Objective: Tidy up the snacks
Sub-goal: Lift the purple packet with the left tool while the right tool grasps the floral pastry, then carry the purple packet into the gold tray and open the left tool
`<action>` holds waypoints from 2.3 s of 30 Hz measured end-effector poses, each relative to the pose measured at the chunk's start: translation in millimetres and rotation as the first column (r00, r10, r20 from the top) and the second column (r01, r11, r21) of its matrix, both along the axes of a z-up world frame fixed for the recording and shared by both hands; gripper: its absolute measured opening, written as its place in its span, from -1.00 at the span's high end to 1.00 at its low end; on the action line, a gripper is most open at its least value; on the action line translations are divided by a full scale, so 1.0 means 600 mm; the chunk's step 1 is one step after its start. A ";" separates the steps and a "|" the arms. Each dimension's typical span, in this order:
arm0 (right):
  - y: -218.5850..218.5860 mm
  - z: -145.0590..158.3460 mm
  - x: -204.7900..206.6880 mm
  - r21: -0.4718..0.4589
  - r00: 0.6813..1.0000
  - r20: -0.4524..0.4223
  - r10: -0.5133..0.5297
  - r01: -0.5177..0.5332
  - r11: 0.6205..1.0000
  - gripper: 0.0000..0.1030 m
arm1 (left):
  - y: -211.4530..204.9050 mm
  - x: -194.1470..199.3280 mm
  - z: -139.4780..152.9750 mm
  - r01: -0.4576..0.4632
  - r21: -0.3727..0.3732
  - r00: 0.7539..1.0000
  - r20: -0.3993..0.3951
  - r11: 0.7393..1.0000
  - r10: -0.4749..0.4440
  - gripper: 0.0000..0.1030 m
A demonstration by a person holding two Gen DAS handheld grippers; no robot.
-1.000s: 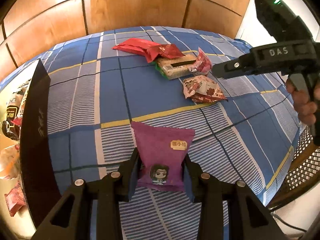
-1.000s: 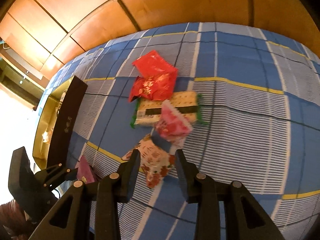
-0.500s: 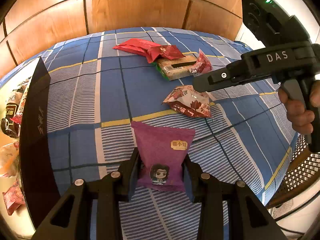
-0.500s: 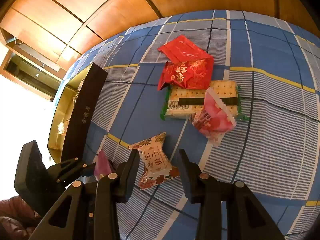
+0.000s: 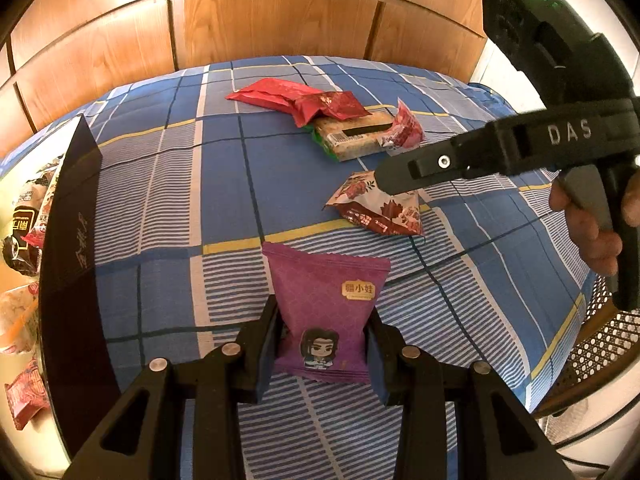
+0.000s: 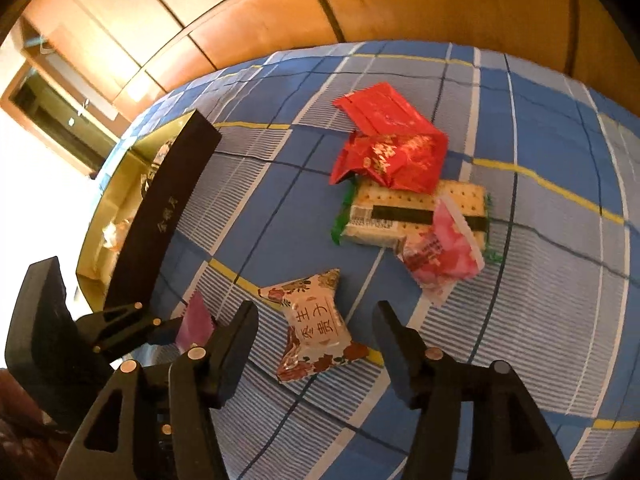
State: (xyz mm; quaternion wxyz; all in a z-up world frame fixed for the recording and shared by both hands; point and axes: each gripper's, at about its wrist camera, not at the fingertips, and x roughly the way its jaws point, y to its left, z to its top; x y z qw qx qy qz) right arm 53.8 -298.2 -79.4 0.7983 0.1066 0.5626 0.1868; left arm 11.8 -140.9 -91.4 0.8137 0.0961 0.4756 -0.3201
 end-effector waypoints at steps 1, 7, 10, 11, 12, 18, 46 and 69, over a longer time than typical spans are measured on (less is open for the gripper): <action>0.005 0.000 -0.001 -0.016 1.000 0.011 0.012 -0.012 1.000 -0.17 | 0.000 0.000 0.000 0.000 0.001 1.000 0.000 1.000 0.000 0.23; 0.041 -0.018 -0.004 -0.162 0.994 0.039 0.101 -0.093 0.982 -0.17 | -0.001 0.000 0.000 -0.002 0.002 1.000 0.002 1.000 0.002 0.23; 0.059 -0.032 -0.009 -0.252 0.989 0.038 0.146 -0.132 0.959 0.55 | 0.000 0.001 0.001 -0.008 -0.003 1.000 0.000 1.000 0.008 0.24; 0.062 -0.032 -0.011 -0.269 0.987 0.048 0.156 -0.138 0.953 0.56 | 0.001 0.002 0.002 -0.012 -0.007 1.000 -0.003 1.000 0.012 0.26; 0.063 -0.032 -0.012 -0.277 0.986 0.054 0.160 -0.139 0.951 0.56 | 0.002 0.002 0.003 -0.014 -0.009 1.000 -0.005 1.000 0.014 0.27; 0.053 -0.037 -0.010 -0.258 0.988 0.052 0.148 -0.130 0.957 0.54 | 0.001 -0.001 0.008 -0.023 0.020 1.000 0.009 1.000 0.023 0.29; 0.070 -0.023 -0.032 -0.337 0.969 0.134 0.205 -0.150 0.929 0.52 | 0.183 0.033 0.134 -0.302 -0.108 0.951 0.036 0.947 0.307 0.28; 0.070 -0.022 -0.032 -0.340 0.971 0.130 0.201 -0.147 0.929 0.52 | 0.431 0.259 0.056 -0.666 -0.082 0.740 -0.201 0.742 0.642 0.27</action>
